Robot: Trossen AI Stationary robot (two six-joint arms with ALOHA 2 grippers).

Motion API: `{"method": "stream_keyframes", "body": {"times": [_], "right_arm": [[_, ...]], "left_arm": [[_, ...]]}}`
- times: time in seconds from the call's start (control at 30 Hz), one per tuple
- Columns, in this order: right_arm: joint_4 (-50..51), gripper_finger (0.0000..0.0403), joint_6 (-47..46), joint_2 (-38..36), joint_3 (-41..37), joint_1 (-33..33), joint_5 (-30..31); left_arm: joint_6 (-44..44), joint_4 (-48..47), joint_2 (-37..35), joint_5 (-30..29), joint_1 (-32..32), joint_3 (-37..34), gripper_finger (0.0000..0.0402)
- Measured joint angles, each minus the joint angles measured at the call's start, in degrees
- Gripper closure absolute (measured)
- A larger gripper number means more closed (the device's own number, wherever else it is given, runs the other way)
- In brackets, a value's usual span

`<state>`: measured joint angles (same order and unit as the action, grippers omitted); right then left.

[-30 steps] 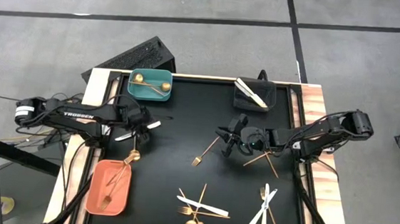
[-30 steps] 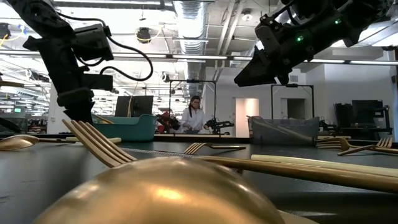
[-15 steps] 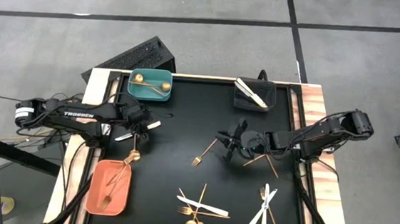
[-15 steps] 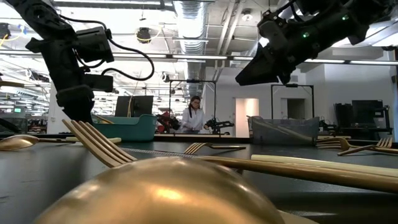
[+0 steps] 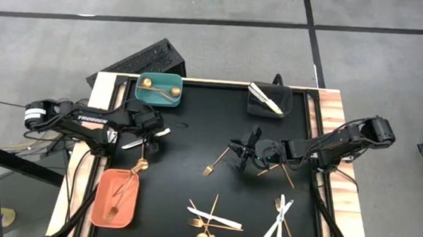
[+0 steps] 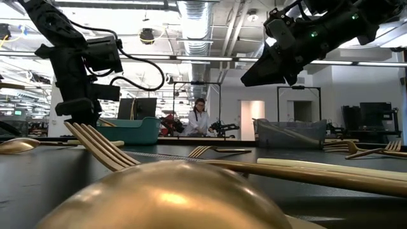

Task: Sort silverware by color (type)
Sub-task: Put the white knife into the black bin

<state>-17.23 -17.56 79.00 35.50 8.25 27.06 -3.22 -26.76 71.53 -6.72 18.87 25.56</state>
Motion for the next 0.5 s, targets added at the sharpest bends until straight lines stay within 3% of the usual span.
{"method": "stream_keyframes", "body": {"times": [0.1,0.27,0.4,0.5], "right_arm": [[0.1,0.0269,-2.47,0.0,-0.01,-0.18,0.01],[-1.76,0.0269,-4.27,1.89,-0.02,-0.7,0.01],[-8.32,0.0269,-7.35,5.52,0.05,-1.35,-0.68],[-15.43,0.0269,-9.83,9.74,0.0,-2.17,-3.95]], "left_arm": [[0.56,0.33,-0.69,-0.07,-0.02,-0.24,0.0285],[4.2,0.9,-2.3,-0.25,-0.87,-0.5,0.0362],[5.35,3.4,-2.49,-1.64,-2.84,-0.62,0.0363],[5.17,10.93,-2.3,-5.61,-5.98,-0.7,0.0362]]}}
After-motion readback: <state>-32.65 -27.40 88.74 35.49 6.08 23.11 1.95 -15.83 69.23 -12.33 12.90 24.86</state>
